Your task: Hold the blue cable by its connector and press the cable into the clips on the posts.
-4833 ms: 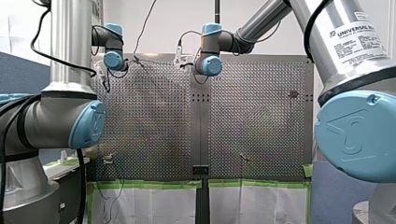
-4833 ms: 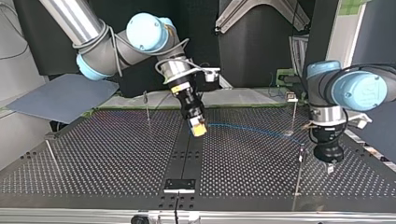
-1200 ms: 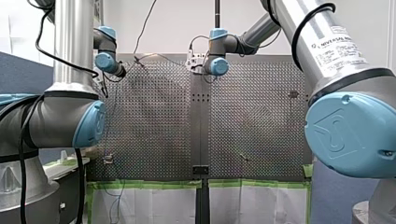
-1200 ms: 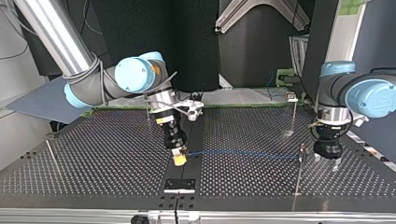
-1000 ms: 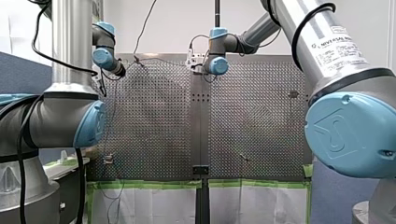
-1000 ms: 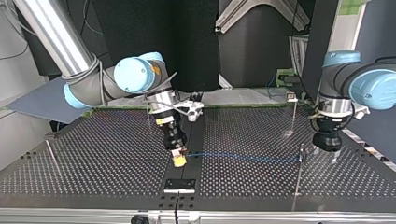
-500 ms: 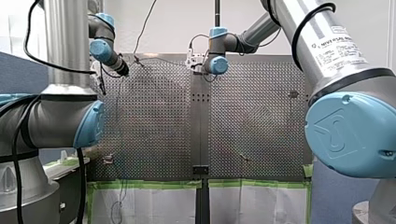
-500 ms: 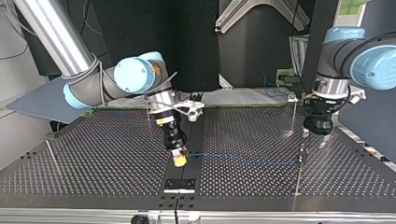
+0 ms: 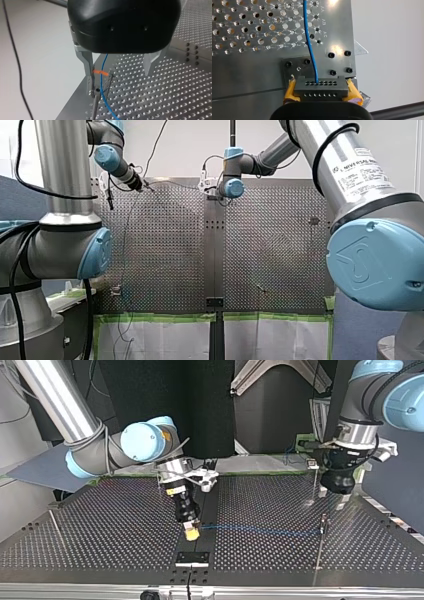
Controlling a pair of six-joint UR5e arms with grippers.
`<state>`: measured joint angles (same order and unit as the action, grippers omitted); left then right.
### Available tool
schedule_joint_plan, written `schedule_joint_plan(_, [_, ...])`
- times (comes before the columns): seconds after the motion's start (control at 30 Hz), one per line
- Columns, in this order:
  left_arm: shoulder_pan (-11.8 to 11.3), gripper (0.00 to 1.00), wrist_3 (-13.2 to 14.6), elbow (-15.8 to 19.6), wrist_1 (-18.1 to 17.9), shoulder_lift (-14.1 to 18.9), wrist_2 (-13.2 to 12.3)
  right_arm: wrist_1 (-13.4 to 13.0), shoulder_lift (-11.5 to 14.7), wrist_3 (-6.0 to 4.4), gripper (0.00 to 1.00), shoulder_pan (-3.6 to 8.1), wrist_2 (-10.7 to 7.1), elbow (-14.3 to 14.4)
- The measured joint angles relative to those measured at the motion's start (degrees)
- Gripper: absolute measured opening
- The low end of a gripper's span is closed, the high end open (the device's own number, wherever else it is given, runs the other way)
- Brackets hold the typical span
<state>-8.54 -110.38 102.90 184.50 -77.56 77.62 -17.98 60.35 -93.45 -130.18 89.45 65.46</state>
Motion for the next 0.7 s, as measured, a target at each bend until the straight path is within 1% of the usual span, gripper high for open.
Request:
schedule_joint_plan(0.13, [0.4,1.0,2.0,-0.5,1.2,0.2,0.2,0.1,0.0,0.0,0.0,0.11,0.04,0.0])
schedule_joint_plan(0.33, [0.8,1.0,5.0,-1.2,1.3,0.1,2.3,0.2,0.0,0.0,0.0,0.15,0.09,0.0])
schedule_joint_plan(0.5, [1.1,1.0,7.6,-1.3,-0.1,-0.1,3.5,0.2,0.0,0.0,0.0,0.13,0.11,0.0])
schedule_joint_plan(0.6, [1.1,1.0,9.3,-1.3,-0.7,-0.1,3.5,0.2,0.0,0.0,0.0,0.09,0.12,0.0])
schedule_joint_plan(0.7, [1.2,1.0,11.0,-1.5,-1.9,-0.1,3.0,0.2,0.0,0.0,0.0,0.1,0.11,0.0])
